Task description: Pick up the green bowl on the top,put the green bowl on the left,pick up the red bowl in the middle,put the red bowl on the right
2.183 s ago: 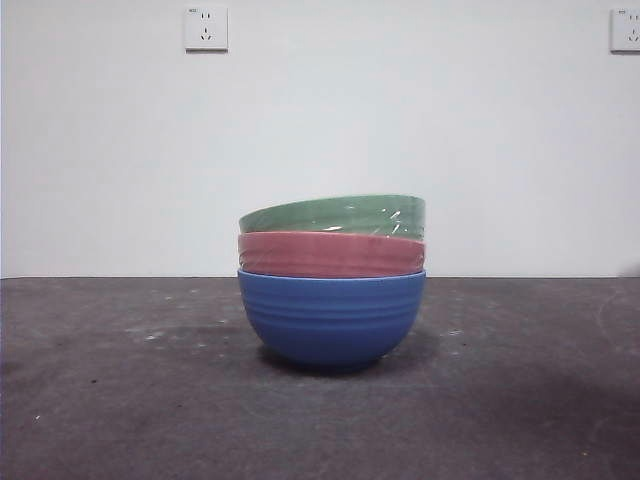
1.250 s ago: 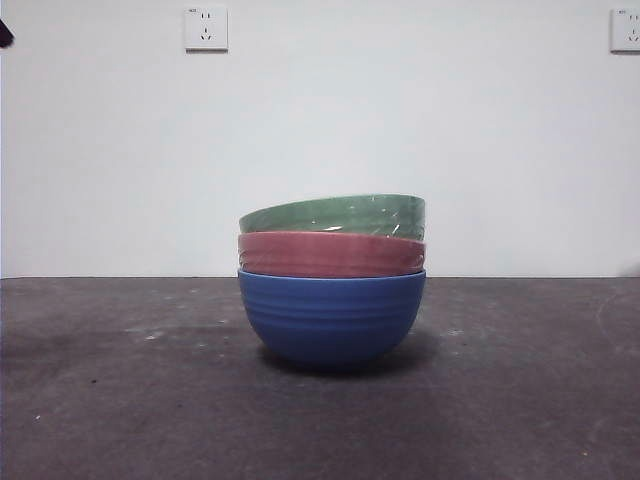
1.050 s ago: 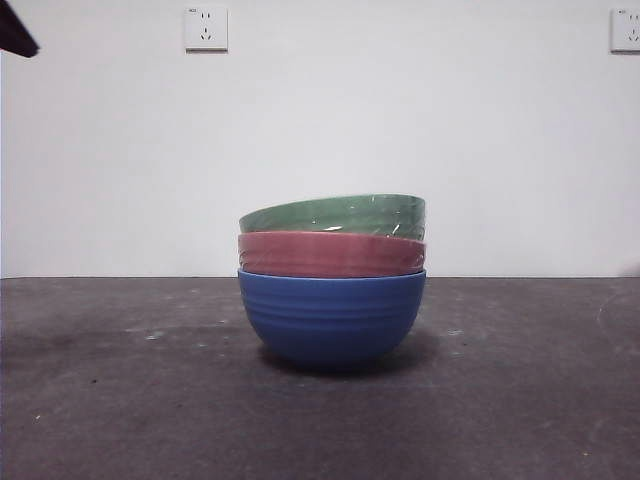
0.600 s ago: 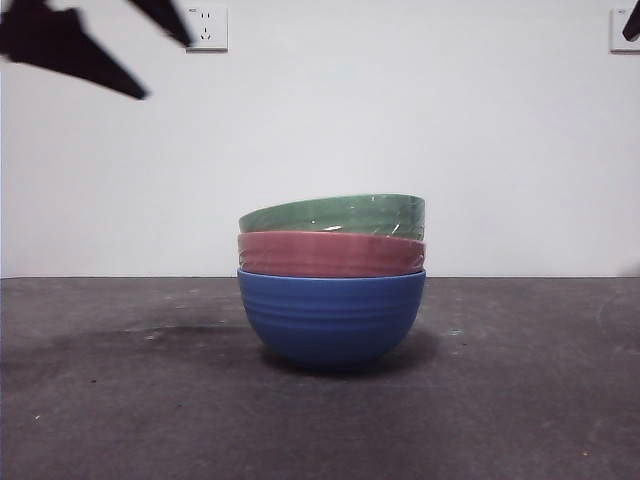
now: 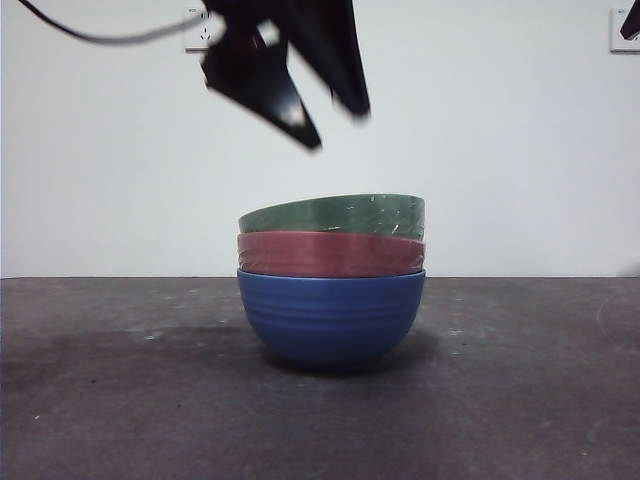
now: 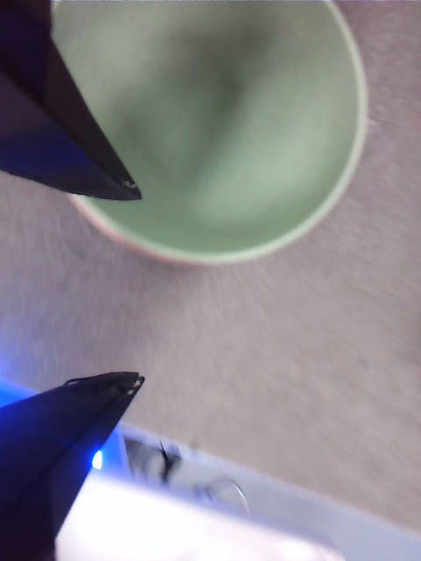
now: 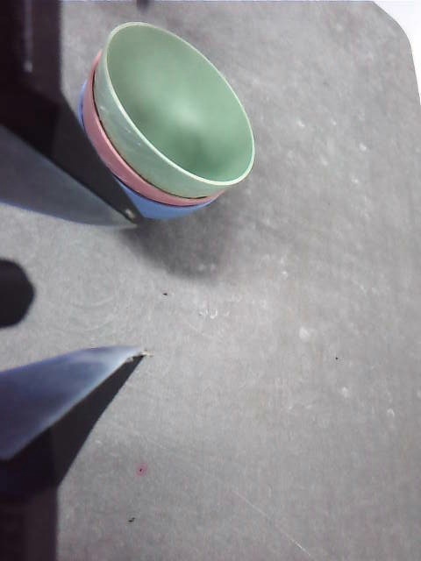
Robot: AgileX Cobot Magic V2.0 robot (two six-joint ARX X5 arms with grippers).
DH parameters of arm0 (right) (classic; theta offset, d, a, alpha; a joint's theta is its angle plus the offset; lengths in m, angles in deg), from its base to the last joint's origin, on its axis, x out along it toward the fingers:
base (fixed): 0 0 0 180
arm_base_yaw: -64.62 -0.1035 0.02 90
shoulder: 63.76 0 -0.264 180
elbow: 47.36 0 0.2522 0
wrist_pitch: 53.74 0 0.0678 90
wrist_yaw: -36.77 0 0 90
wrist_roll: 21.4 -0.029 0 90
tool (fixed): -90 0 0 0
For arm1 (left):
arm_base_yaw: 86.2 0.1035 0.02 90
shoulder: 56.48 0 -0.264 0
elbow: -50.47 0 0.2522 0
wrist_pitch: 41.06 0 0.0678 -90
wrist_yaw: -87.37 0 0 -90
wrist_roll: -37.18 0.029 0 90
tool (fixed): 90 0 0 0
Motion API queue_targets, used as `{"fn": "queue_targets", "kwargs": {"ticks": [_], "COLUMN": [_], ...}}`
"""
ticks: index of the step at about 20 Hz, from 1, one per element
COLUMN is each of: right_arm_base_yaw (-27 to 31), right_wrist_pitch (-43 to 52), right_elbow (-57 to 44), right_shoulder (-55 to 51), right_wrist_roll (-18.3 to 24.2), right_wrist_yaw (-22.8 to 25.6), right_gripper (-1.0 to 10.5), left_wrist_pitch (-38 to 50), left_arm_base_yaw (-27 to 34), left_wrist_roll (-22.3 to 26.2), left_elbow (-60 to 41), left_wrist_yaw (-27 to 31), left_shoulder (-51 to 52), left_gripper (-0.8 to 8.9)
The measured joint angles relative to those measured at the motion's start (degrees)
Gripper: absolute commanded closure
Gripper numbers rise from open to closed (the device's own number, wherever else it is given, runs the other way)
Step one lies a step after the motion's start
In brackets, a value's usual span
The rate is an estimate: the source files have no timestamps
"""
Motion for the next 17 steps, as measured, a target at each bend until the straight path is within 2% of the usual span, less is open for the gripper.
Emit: {"fn": "queue_targets", "kwargs": {"ticks": [3, 10, 14, 15, 17], "right_arm_base_yaw": [0.0, 0.0, 0.0, 0.0, 0.0], "right_wrist_pitch": [-0.3, -0.3, -0.3, -0.3, -0.3], "right_elbow": [0.0, 0.0, 0.0, 0.0, 0.0], "right_shoulder": [0.0, 0.0, 0.0, 0.0, 0.0], "right_wrist_roll": [0.0, 0.0, 0.0, 0.0, 0.0], "right_wrist_yaw": [0.0, 0.0, 0.0, 0.0, 0.0], "right_gripper": [7.2, 7.3, 7.3, 7.3, 7.3], "left_wrist_pitch": [2.9, 3.7, 3.8, 3.8, 4.1], "left_arm_base_yaw": [-0.6, -0.6, -0.6, -0.5, -0.5], "left_wrist_roll": [2.8, 6.1, 6.8, 6.8, 6.8], "left_elbow": [0.0, 0.0, 0.0, 0.0, 0.0], "left_wrist_yaw": [5.5, 4.4, 4.4, 4.4, 4.3], "left_shoulder": [-4.2, -7.0, -7.1, -7.1, -7.1], "left_gripper": [4.86, 5.12, 7.50, 7.89, 7.93]}}
